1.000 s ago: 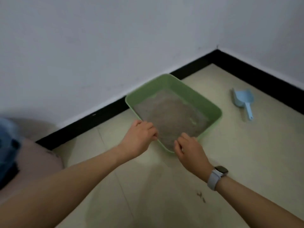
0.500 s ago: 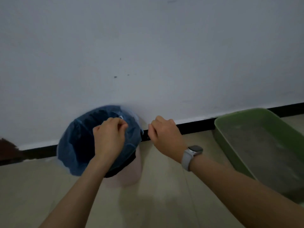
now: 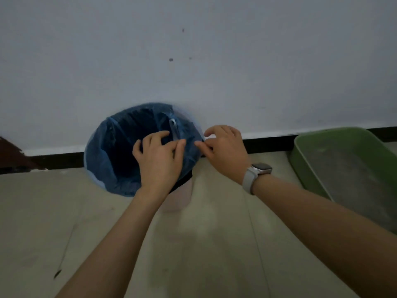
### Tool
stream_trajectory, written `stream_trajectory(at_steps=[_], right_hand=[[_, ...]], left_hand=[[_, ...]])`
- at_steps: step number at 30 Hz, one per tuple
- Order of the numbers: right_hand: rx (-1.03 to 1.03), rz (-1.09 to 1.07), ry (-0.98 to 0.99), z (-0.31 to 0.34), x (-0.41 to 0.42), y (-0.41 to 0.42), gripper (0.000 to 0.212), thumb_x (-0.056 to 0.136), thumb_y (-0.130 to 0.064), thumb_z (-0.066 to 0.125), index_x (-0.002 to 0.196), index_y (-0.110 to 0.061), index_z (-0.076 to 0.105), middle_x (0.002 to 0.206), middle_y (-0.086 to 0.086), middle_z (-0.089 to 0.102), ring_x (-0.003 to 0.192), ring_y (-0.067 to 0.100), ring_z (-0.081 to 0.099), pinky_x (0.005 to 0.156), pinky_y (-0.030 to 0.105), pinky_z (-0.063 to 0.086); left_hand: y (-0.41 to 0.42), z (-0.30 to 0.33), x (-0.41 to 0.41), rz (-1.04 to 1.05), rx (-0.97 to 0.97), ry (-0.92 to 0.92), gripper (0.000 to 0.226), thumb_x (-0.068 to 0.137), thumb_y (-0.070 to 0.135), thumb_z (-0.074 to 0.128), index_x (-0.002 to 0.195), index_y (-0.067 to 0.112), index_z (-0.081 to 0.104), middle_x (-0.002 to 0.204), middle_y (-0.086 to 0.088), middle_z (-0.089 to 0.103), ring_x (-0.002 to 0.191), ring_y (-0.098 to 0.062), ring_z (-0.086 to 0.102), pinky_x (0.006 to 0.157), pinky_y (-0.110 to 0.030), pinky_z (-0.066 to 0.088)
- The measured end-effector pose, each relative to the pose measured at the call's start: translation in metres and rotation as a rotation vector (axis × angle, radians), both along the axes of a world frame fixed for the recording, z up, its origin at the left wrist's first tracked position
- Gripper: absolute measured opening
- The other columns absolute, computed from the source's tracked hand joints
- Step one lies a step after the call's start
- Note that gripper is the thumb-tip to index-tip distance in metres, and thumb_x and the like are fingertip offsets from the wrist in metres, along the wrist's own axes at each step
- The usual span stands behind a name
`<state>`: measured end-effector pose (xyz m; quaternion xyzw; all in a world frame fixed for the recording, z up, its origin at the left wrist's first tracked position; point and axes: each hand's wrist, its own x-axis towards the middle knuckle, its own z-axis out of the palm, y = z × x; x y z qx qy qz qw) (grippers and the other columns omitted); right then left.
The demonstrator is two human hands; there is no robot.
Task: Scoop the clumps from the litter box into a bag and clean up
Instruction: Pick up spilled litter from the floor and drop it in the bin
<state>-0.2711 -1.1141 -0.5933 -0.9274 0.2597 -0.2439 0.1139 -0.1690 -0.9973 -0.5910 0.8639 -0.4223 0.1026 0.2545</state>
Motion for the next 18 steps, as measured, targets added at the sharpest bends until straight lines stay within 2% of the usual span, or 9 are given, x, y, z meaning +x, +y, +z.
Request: stream_trajectory(at_steps=[2,3,7,10,13,15,18], right_hand=[[-0.062,-0.058,-0.165,-0.006,-0.025,-0.005,0.042,0.084,-0.036,0.049,0.062,-0.006,0.069,0.087,0.009,0.067,0.082,0.028,0.063,0.08,0.043,0.044],[-0.032,-0.067,-0.19,-0.009,-0.039,-0.008,0.043,0.084,-0.035,0.048,0.061,-0.005,0.068,0.083,0.009,0.067,0.076,0.028,0.063,0.075,0.042,0.045],[0.109,-0.068,-0.124,-0.037,-0.118,-0.017,0.045,0.086,-0.033,0.045,0.058,-0.004,0.064,0.084,0.01,0.065,0.071,0.027,0.063,0.074,0.044,0.05],[0.137,-0.075,0.113,-0.057,-0.196,-0.023,0.044,0.088,-0.033,0.049,0.057,-0.005,0.062,0.087,0.009,0.065,0.074,0.028,0.062,0.072,0.038,0.05],[0.19,-0.112,0.356,-0.06,-0.26,-0.039,0.04,0.093,-0.028,0.05,0.067,-0.001,0.062,0.092,0.012,0.063,0.081,0.031,0.058,0.072,0.036,0.043],[0.258,-0.196,0.394,-0.061,-0.297,-0.047,0.04,0.095,-0.029,0.044,0.072,-0.001,0.06,0.088,0.013,0.061,0.077,0.032,0.056,0.07,0.037,0.041],[0.375,-0.348,0.391,-0.08,-0.357,-0.038,0.033,0.096,-0.029,0.04,0.078,-0.007,0.058,0.079,0.009,0.06,0.073,0.033,0.056,0.068,0.043,0.045]], left_hand=[[-0.009,-0.009,-0.024,-0.112,-0.086,-0.067,0.036,0.092,0.038,0.042,0.088,0.021,0.074,0.118,-0.006,0.06,0.116,-0.024,0.046,0.1,-0.045,0.022],[-0.013,-0.014,-0.036,-0.155,-0.114,-0.098,0.035,0.092,0.037,0.042,0.089,0.021,0.073,0.115,-0.005,0.061,0.113,-0.022,0.047,0.097,-0.042,0.023],[-0.029,-0.052,-0.094,-0.312,-0.121,-0.097,0.03,0.09,0.032,0.045,0.092,0.019,0.071,0.105,-0.005,0.064,0.1,-0.02,0.052,0.088,-0.036,0.025],[-0.056,-0.082,-0.142,-0.546,0.102,-0.083,0.037,0.088,0.037,0.04,0.103,0.017,0.068,0.11,-0.007,0.062,0.102,-0.025,0.058,0.093,-0.039,0.027],[-0.101,-0.098,-0.188,-0.805,0.447,-0.146,0.041,0.095,0.036,0.039,0.13,0.018,0.048,0.136,-0.007,0.044,0.126,-0.025,0.039,0.106,-0.045,0.017],[-0.124,-0.102,-0.222,-0.893,0.555,-0.172,0.042,0.096,0.035,0.039,0.134,0.018,0.042,0.139,-0.006,0.039,0.129,-0.025,0.035,0.107,-0.044,0.017],[-0.135,-0.114,-0.273,-1.006,0.636,-0.144,0.043,0.095,0.036,0.039,0.133,0.017,0.042,0.135,-0.008,0.042,0.125,-0.027,0.039,0.102,-0.04,0.027]])
